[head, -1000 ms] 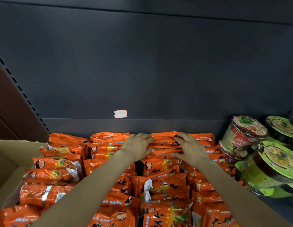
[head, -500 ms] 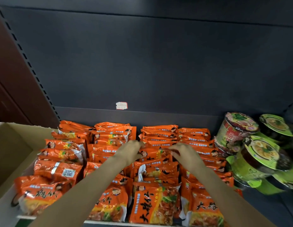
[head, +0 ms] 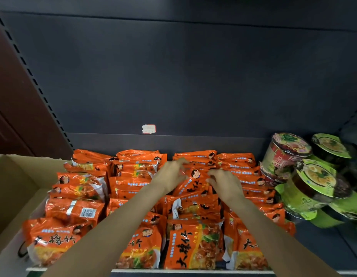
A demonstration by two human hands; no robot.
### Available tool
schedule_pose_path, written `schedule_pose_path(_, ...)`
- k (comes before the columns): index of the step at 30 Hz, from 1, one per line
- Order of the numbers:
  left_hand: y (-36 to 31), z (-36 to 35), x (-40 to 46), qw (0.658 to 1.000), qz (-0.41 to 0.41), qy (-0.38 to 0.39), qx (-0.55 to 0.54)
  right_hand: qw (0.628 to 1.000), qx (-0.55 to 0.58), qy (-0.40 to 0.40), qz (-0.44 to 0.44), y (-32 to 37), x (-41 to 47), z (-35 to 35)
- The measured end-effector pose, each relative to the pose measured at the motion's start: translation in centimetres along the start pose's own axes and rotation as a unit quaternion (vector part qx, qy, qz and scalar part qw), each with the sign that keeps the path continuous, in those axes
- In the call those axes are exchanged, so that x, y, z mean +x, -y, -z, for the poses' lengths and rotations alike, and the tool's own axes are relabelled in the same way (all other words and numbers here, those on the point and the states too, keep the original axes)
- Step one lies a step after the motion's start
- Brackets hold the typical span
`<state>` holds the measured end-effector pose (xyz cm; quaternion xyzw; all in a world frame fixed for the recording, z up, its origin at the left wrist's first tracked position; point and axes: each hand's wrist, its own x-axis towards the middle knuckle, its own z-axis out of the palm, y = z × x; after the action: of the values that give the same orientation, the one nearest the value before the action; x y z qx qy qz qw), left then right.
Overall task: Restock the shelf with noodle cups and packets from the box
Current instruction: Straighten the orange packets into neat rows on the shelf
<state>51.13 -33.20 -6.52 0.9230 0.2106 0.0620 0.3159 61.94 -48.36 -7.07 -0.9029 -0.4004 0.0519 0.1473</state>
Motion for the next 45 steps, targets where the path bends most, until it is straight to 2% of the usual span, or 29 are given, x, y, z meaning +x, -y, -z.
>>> schedule_pose_path(4, 2.4, -0.3, -0.4, 0.993, 0.055, 0.073, 0.076, 1.000, 0.017, -0.017, -0.020, 0.6, 0.2, -0.6)
schedule_pose_path(10, 1.8, 0.1, 0.4, 0.996, -0.009, -0.030, 0.088, 0.997, 0.061, 0.032, -0.041, -0.2, 0.4, -0.4)
schedule_pose_path(13, 0.9, -0.4, 1.1, 0.994, -0.043, 0.003, 0.101, 0.998, 0.053, -0.029, -0.004, -0.4, -0.1, 0.3)
schedule_pose_path(15, 0.6, -0.7, 1.3, 0.994, -0.061, 0.027, 0.086, 0.998, 0.045, -0.032, 0.031, -0.2, -0.1, 0.6)
schedule_pose_path(18, 1.3, -0.3, 1.1, 0.996, -0.058, 0.042, 0.055, 0.999, 0.046, -0.012, 0.009, -0.8, 0.3, -0.1)
schedule_pose_path(20, 2.3, 0.2, 0.7, 0.993, -0.053, 0.045, 0.091, 0.998, 0.052, -0.017, -0.007, -1.1, 0.3, -0.7)
schedule_pose_path(23, 3.1, 1.0, 0.1, 0.985, -0.048, 0.060, 0.152, 1.000, -0.003, -0.012, -0.002, -1.4, -0.2, -1.3)
schedule_pose_path(26, 3.1, 1.1, -0.6, 0.983, -0.052, 0.074, 0.160, 0.995, -0.092, -0.008, 0.037, -1.7, -0.3, -1.1)
schedule_pose_path(30, 3.3, 1.3, -1.6, 0.986, -0.036, 0.082, 0.144, 0.992, -0.102, 0.035, 0.069, -1.5, 0.2, -0.6)
schedule_pose_path(34, 3.6, 1.6, -2.3, 0.977, -0.041, 0.084, 0.189, 0.990, -0.090, -0.017, 0.109, -1.4, -0.1, -0.9)
schedule_pose_path(36, 3.7, 1.3, -2.3, 0.966, -0.041, 0.098, 0.237, 0.989, -0.074, 0.006, 0.128, -1.2, -0.3, -1.2)
schedule_pose_path(39, 3.8, 0.5, -2.3, 0.944, -0.031, 0.137, 0.300, 0.990, -0.060, 0.065, 0.112, -0.7, -0.4, -1.2)
schedule_pose_path(45, 3.2, -0.4, -2.0, 0.966, -0.042, 0.050, 0.250, 0.987, -0.074, 0.077, 0.119, -0.4, -0.1, -0.7)
